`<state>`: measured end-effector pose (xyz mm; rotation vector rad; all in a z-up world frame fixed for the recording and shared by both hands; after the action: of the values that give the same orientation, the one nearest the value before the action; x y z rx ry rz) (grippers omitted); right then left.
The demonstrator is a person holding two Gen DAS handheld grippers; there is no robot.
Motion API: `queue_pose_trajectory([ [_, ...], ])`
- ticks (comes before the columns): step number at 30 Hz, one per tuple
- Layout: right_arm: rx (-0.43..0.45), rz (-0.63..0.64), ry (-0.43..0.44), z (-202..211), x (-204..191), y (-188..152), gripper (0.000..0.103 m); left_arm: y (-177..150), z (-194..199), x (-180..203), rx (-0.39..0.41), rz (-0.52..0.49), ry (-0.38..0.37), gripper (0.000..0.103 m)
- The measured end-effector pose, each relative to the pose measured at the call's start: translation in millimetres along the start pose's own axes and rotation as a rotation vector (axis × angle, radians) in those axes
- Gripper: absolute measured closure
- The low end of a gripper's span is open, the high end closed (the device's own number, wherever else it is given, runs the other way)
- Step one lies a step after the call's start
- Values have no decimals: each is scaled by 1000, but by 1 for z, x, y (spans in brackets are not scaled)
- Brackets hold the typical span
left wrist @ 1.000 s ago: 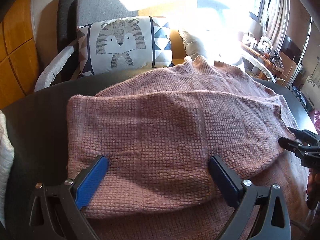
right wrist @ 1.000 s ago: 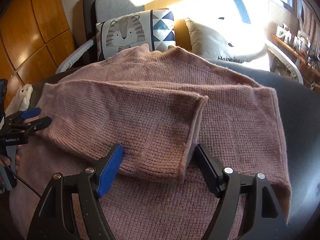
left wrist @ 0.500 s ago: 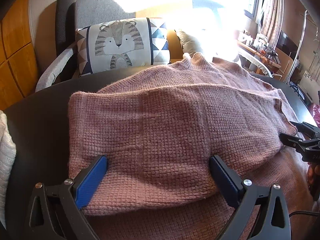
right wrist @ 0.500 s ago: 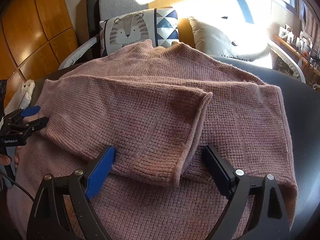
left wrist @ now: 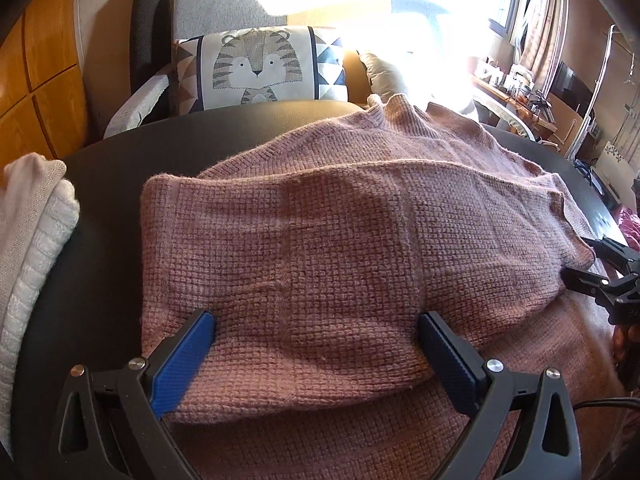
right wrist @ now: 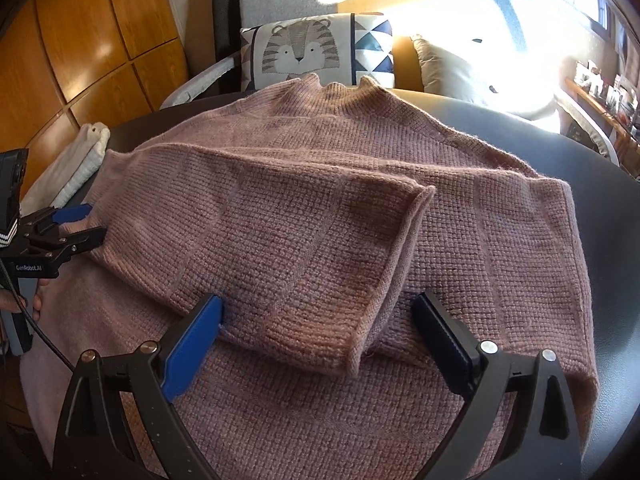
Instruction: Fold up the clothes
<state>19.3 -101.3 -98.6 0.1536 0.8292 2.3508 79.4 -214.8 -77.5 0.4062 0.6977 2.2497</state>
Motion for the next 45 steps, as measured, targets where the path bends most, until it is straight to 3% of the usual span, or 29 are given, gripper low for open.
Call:
queue_pose_trajectory([
  [4, 18, 19, 80, 13, 10, 19, 3, 20, 4, 7, -46, -18, -19, 0],
  [10, 109, -24, 99, 21, 41, 89, 3, 89, 0, 18, 9, -37, -166, 0],
  [14, 95, -63, 105, -9, 61, 141, 3, 140, -42, 19, -14, -40, -252, 0],
  [18, 34, -80, 140, -50, 67, 174, 15, 176, -98, 18, -97, -42, -374, 1],
  [20, 3, -70, 157, -71, 67, 185, 15, 185, -119, 26, -114, -84, -380, 1],
  [26, -56, -11, 180, -113, 57, 200, 15, 199, -153, 43, -132, -155, -430, 3],
  [30, -72, -30, 180, -128, 64, 201, 16, 208, -162, 47, -121, -192, -456, 18],
  [34, -77, -22, 188, -136, 66, 202, 29, 215, -170, 52, -127, -235, -458, 29],
  [39, -80, 7, 191, -141, 64, 208, 31, 221, -177, 52, -150, -271, -474, 41],
  [45, -85, 98, 144, -147, 54, 208, 43, 221, -179, 47, -160, -269, -505, 50],
])
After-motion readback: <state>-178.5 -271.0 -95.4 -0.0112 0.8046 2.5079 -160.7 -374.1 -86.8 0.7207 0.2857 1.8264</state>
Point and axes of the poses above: each gripper's, at about its wrist camera, not at the fingertips, and z roughly against the way its jaws point, x to its right, y to its top, the point moved 2 cm from there along -z, roughly the way its jaws point, and after that the axes turned 1 degree about x, right-handed, at the moved point
